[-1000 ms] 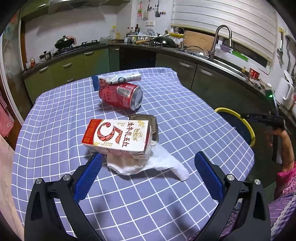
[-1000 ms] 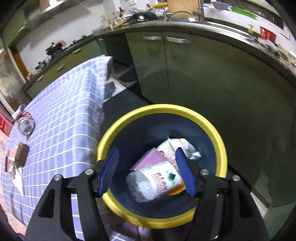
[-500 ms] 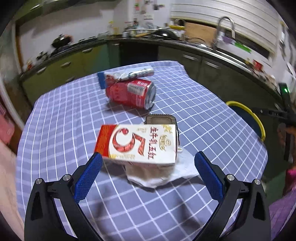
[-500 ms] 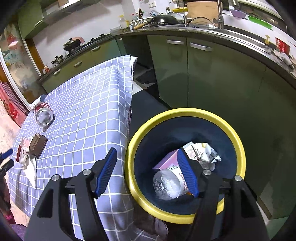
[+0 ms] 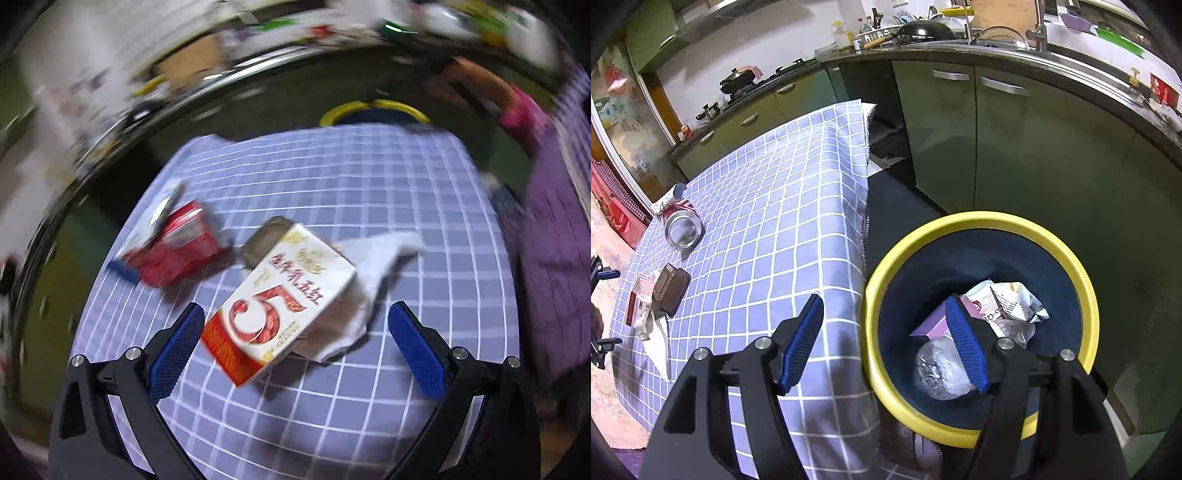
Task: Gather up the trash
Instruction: 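Grasp the red-and-white milk carton with the left gripper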
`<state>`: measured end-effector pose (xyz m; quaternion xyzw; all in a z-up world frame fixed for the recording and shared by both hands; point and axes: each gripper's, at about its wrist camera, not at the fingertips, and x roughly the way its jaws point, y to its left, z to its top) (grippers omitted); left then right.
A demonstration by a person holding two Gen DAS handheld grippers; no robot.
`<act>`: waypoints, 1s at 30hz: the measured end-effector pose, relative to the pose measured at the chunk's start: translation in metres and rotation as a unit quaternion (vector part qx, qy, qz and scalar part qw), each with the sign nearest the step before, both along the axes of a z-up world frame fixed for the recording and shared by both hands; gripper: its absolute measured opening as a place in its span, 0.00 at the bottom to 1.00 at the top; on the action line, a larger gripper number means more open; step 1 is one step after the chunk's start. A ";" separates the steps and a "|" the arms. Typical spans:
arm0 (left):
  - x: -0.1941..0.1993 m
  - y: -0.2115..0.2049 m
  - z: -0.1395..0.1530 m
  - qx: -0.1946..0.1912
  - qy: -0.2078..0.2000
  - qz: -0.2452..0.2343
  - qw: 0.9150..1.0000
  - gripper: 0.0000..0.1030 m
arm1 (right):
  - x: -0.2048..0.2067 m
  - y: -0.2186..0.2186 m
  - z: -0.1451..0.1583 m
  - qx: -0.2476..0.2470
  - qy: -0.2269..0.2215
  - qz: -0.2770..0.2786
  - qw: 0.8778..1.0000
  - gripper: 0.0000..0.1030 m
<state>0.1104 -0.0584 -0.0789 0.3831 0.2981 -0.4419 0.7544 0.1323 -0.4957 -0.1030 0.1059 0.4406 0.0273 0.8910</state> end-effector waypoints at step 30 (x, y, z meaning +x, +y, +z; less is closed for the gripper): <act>0.036 0.009 -0.004 0.035 0.075 0.052 0.995 0.50 | 0.011 0.008 -0.001 0.010 0.013 0.017 1.000 0.63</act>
